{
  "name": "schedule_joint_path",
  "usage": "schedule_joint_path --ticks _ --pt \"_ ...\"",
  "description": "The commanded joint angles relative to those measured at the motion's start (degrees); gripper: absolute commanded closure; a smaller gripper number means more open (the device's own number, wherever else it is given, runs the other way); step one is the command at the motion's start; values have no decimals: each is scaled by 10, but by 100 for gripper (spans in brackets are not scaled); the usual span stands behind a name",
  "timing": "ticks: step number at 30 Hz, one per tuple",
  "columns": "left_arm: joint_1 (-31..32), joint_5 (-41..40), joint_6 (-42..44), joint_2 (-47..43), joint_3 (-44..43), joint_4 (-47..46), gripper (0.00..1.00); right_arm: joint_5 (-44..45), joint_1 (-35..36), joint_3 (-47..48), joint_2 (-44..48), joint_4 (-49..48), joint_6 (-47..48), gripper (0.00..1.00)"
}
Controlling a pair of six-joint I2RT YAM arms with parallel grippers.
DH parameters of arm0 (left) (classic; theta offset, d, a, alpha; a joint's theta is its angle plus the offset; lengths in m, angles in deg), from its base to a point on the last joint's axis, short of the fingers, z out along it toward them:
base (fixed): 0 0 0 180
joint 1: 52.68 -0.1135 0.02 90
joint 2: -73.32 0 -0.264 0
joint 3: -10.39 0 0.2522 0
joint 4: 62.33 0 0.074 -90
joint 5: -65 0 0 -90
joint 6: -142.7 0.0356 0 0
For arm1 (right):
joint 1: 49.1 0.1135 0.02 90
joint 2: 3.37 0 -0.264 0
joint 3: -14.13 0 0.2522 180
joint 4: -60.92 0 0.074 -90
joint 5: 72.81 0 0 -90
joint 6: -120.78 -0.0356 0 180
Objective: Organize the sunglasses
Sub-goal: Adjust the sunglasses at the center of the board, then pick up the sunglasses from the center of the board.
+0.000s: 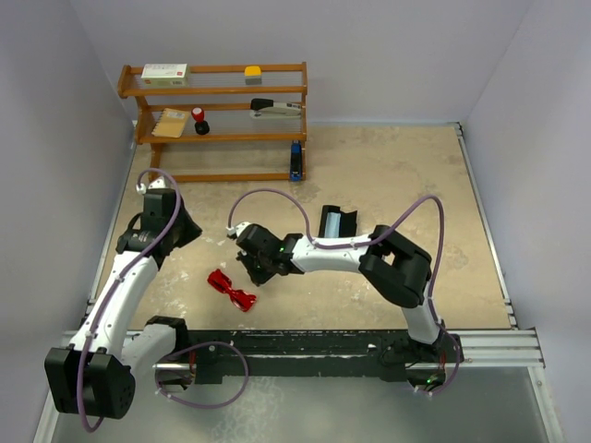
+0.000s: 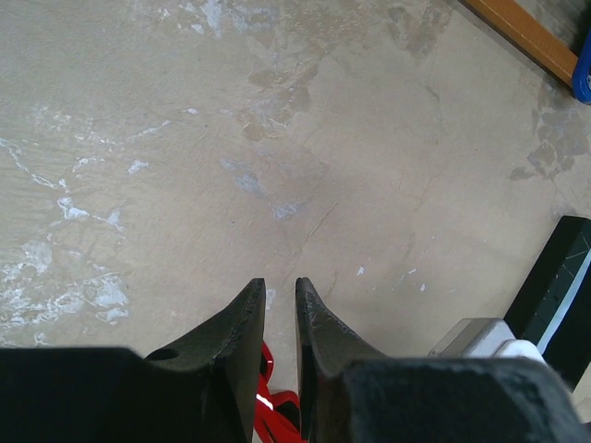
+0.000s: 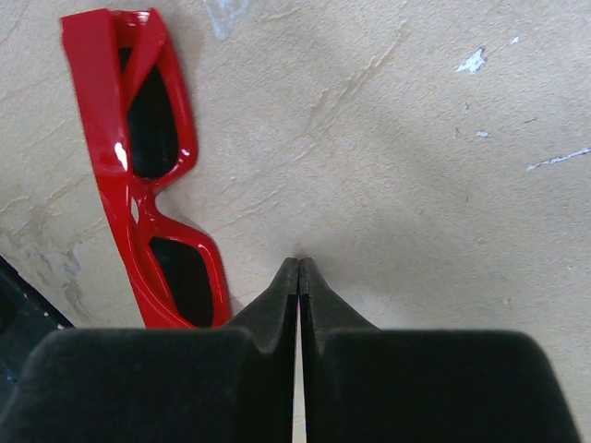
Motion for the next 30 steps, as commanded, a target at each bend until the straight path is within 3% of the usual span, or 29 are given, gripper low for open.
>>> schedule_joint_path --ticks 1,7,9,11,17,21,30 --pt "-4 -2 -11 2 -2 -25 83 1 5 -1 31 -1 -6 99" --pt "-6 -17 -29 5 14 -27 81 27 13 15 43 18 16 80" --pt "-9 -23 -36 5 18 -26 70 42 20 28 45 34 26 75" --pt "-13 -28 -39 6 19 -26 65 43 24 37 49 42 29 72" --pt "-37 -24 -44 12 22 -32 55 27 33 55 50 47 25 70" --pt "-71 3 -43 16 38 -40 55 25 50 71 40 48 24 63" --pt "-125 24 -56 28 44 -40 55 27 71 125 -4 59 20 61"
